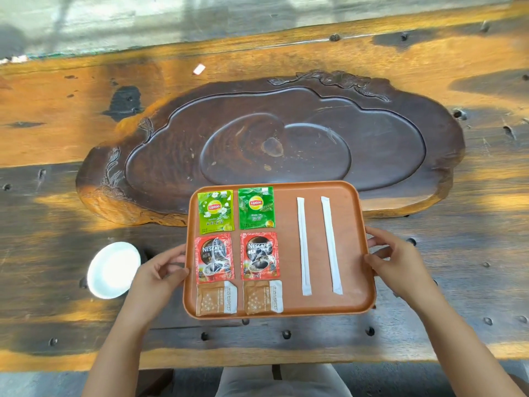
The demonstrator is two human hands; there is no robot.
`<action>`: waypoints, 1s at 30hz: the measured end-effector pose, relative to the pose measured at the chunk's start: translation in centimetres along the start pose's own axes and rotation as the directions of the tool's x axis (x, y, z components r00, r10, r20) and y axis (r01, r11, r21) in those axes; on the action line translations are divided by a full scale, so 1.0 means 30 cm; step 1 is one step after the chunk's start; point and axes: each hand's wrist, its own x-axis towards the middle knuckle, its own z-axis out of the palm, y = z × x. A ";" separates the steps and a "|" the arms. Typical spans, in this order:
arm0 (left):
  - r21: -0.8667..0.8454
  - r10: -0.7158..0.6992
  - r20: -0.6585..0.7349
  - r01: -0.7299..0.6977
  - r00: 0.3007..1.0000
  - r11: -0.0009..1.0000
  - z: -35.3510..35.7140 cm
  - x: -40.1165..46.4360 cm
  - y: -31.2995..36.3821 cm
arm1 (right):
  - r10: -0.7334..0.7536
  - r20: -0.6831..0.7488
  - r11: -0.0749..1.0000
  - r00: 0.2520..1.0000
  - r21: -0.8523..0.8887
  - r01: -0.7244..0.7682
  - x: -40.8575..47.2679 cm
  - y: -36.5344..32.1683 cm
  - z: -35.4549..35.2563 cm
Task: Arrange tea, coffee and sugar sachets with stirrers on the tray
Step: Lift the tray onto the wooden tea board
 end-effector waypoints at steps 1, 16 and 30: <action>-0.011 0.013 0.000 -0.013 1.000 1.000 -0.015 0.026 0.016 | -0.014 -0.013 1.000 1.000 0.012 0.014 0.022 -0.027 0.002; -0.127 0.105 -0.024 -0.107 0.994 0.986 -0.097 0.581 0.239 | -0.154 -0.196 0.983 0.968 -0.125 0.131 0.512 -0.393 0.041; -0.036 0.069 -0.032 -0.071 0.997 0.997 0.007 0.781 0.239 | -0.172 -0.231 0.958 0.958 -0.265 0.108 0.669 -0.382 0.080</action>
